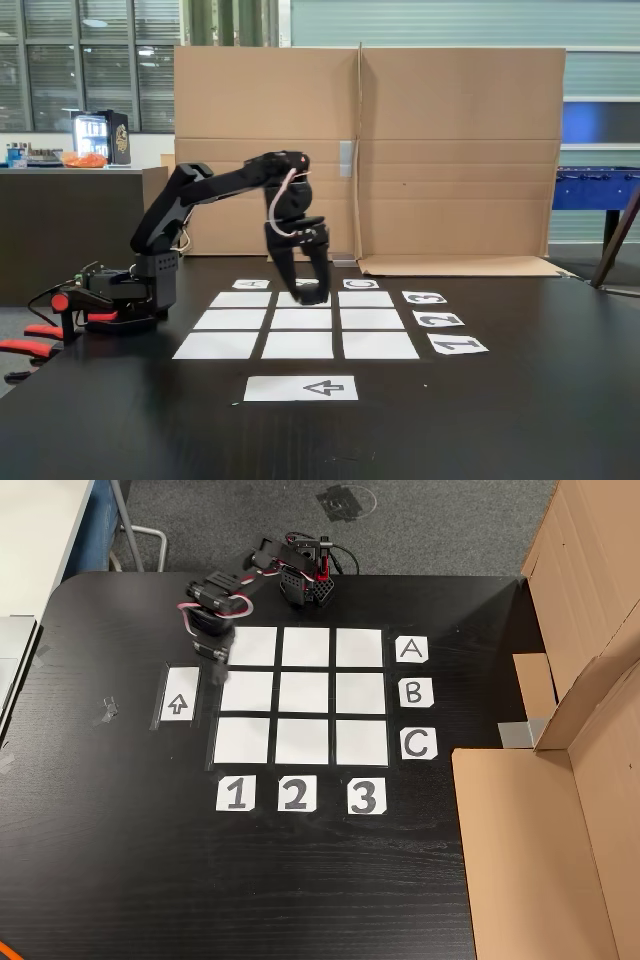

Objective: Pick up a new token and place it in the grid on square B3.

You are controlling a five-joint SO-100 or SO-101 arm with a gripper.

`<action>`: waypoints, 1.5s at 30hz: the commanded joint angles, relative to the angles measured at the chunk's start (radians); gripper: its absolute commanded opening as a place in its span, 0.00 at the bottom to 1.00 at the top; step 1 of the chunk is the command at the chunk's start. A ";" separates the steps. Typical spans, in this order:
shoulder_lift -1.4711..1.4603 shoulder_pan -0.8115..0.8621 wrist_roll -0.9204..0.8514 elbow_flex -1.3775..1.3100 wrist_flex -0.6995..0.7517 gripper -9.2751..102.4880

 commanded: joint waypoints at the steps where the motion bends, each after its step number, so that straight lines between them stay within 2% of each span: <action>1: 0.077 -0.126 0.051 0.025 0.005 0.07; 11: 0.063 -0.387 0.149 0.069 0.003 0.07; 21: 0.032 -0.578 0.201 0.106 -0.002 0.07; 32: -0.011 -0.752 0.229 0.130 -0.002 0.07; 45: -0.025 -0.856 0.236 0.212 -0.012 0.08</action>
